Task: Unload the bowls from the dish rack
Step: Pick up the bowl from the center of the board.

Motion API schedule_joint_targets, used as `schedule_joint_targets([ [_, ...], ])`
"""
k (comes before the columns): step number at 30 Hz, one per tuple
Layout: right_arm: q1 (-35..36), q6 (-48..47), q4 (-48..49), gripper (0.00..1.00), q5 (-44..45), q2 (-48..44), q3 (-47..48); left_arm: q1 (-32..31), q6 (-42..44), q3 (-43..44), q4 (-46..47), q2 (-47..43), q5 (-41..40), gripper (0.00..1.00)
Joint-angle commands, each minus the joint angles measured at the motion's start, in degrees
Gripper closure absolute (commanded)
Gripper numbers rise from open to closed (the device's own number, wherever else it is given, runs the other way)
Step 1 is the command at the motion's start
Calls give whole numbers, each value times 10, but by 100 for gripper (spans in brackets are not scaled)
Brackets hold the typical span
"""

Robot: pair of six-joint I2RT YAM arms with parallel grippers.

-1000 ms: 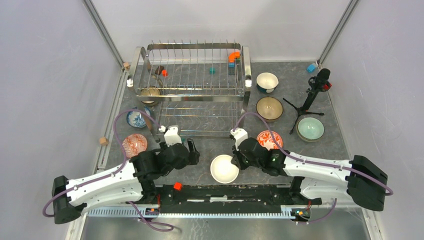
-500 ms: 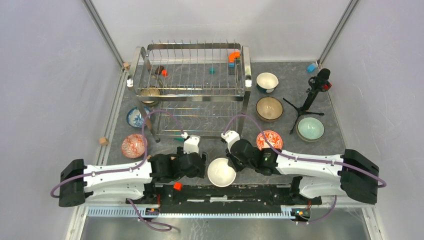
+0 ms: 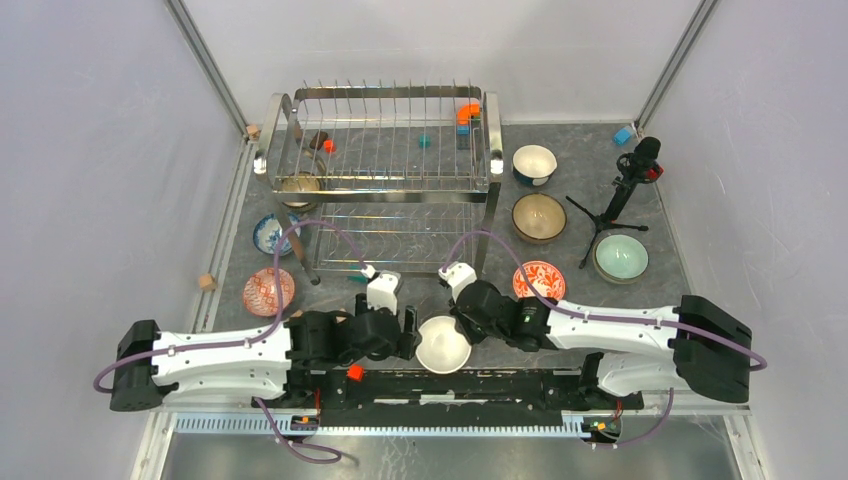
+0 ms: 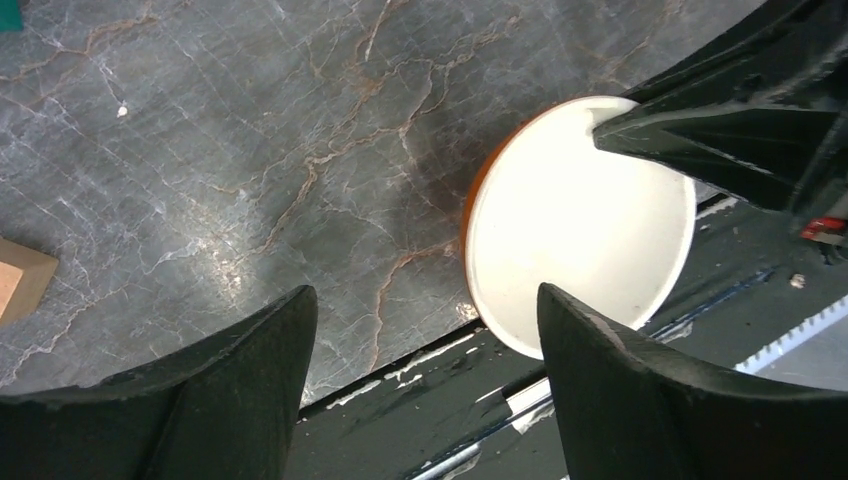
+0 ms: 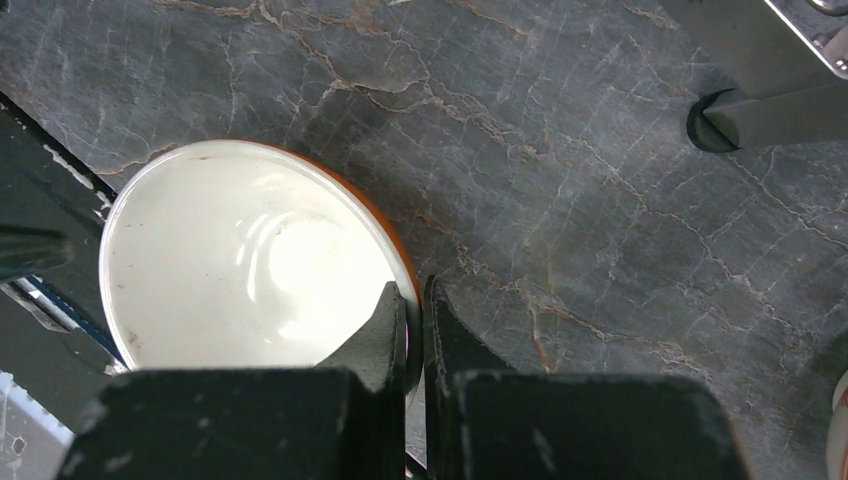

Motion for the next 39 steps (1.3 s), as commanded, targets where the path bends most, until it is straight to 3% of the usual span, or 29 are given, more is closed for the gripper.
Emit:
schedule_joint_targets([
  [1,10,7,40,100,8,4,33,-7,-24,18,10,37,-7,16],
  [11,22,7,34,100,13,4,49,-13,-13,36,36,125,5,43],
  [16,25,7,38,100,10,5,46,-14,-17,38,35,140,1,67],
  [18,25,6,40,99,8,4,43,-14,-23,35,31,136,-5,83],
  [20,24,3,47,89,3,-3,34,-14,-34,30,23,126,-16,98],
  [27,25,-4,61,32,-5,-38,14,-14,-91,23,-42,79,-77,98],
  [30,25,-8,50,16,9,-59,11,-13,-145,33,-112,55,-128,98],
  [35,25,-8,34,7,41,-119,-5,-1,-239,49,-247,-4,-218,98],
  [39,25,-8,39,6,57,-164,-32,84,-207,48,-282,-58,-217,98],
])
